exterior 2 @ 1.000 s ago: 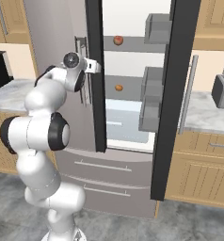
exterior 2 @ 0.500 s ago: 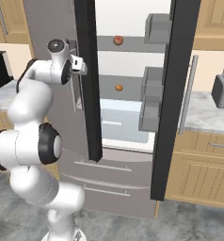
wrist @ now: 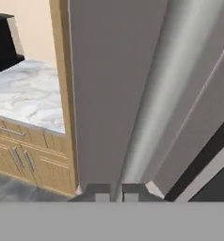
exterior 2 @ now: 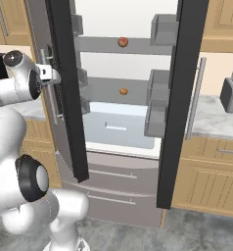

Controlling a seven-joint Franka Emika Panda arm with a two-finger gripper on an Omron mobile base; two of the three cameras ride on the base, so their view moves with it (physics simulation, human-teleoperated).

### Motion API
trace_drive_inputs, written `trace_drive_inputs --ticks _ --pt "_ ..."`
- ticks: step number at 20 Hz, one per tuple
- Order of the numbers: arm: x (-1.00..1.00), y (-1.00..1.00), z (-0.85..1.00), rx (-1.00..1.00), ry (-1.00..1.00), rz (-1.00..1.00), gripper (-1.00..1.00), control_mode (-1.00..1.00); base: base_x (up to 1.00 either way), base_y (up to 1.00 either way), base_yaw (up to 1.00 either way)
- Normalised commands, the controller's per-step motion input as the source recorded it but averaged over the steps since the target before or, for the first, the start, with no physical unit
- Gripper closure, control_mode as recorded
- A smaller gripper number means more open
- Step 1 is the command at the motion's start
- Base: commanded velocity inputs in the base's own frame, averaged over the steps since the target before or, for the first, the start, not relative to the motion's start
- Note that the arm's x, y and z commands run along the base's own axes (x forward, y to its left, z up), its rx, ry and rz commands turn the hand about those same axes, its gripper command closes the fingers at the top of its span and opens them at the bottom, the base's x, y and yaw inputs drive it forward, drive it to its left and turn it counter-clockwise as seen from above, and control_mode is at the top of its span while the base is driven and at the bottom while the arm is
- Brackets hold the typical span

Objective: Retrieve the peach and tangerine from the fridge and place them into the bowl on the dining table.

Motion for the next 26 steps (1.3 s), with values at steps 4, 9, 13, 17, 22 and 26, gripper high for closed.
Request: trace_drive_inputs --ticks 4,9,13,17,22,26 --pt "-1.0 0.95 0.25 -0.2 -0.13 0.03 -1.0 -1.0 0.0 0.0 0.0" --pt "-1.0 0.4 0.61 -0.12 -0.21 0.0 -1.0 -1.0 0.0 0.0 0.0" --pt "-1.0 0.11 0.77 -0.02 -0.16 0.0 -1.0 -1.0 0.0 0.0 0.0" --pt "-0.99 -0.17 0.35 0.26 -0.01 -0.15 -1.0 -1.0 0.0 0.0 0.0" --pt "-0.98 -0.62 0.27 0.62 0.05 -0.21 -1.0 -1.0 0.0 0.0 0.0" --pt "-0.94 -0.83 0.41 0.74 0.01 -0.04 -1.0 -1.0 0.0 0.0 0.0"
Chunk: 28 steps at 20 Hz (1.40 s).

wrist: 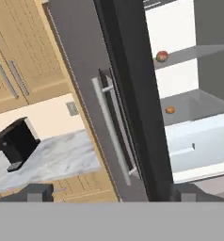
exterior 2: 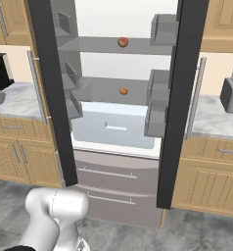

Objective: Retrieve the peach and tangerine from the fridge and place them into the bowl on the dining table.

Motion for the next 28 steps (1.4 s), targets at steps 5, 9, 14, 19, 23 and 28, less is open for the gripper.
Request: trace_drive_inputs --ticks 5,9,14,19,23,28 --pt "-0.76 -0.97 0.11 0.78 0.01 0.0 -1.0 -1.0 0.0 0.0 0.0" --pt "-0.39 -0.78 -0.1 0.74 0.05 0.0 -1.0 -1.0 0.0 0.0 0.0" --pt "0.0 -0.45 -0.04 0.62 0.11 0.0 -1.0 -1.0 0.0 0.0 0.0" --pt "0.0 -0.18 0.01 0.52 0.32 0.0 -1.0 -1.0 0.0 0.0 0.0" --pt "0.03 -0.03 0.09 0.28 0.32 0.0 -1.0 -1.0 0.0 0.0 0.0" --pt "0.47 0.0 0.06 0.03 0.19 0.0 -1.0 -1.0 0.0 0.0 0.0"
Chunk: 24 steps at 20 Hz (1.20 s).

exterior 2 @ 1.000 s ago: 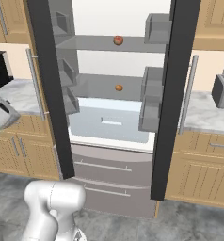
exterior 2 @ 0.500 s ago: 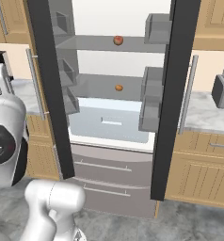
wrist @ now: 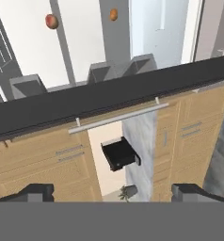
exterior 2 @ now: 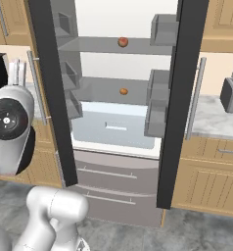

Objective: Retrieve the peach and tangerine from the fridge and place them into the bowl on the dining table.

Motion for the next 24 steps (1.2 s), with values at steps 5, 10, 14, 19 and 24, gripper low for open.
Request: trace_drive_inputs --ticks 5,10,14,19,24 --pt "0.55 -0.03 -0.01 0.0 0.03 0.0 -1.0 -1.0 0.0 0.0 0.0" --pt "0.74 -0.05 -0.01 0.0 0.0 0.0 -1.0 -1.0 0.0 0.0 0.0" --pt "0.86 0.0 -0.11 0.0 0.0 0.01 -1.0 -1.0 0.0 0.0 0.0" --pt "0.78 -0.08 -0.19 0.0 0.0 0.03 -1.0 -1.0 0.0 0.0 0.0" --pt "0.79 -0.06 -0.13 0.0 0.0 0.11 -1.0 -1.0 0.0 0.0 0.0"
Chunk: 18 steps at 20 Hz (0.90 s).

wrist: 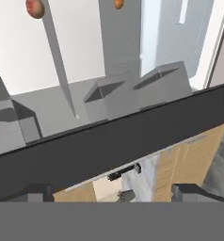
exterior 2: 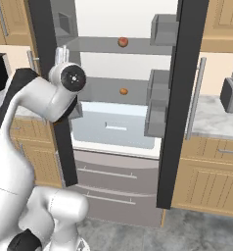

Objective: Retrieve the peach and tangerine from the fridge and place them into the bowl on the dining table.

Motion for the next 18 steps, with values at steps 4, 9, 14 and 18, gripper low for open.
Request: trace_drive_inputs --ticks 4,9,14,18 --pt "0.97 0.03 -0.01 -0.01 0.0 0.18 -1.0 -1.0 0.0 0.0 0.0" --pt "0.97 0.17 0.0 -0.05 0.0 0.22 -1.0 -1.0 0.0 0.0 0.0" --pt "0.8 0.57 0.0 -0.11 0.0 0.15 -1.0 -1.0 0.0 0.0 0.0" --pt "-0.29 1.0 -0.06 -0.24 -0.02 0.13 -1.0 -1.0 0.0 0.0 0.0"
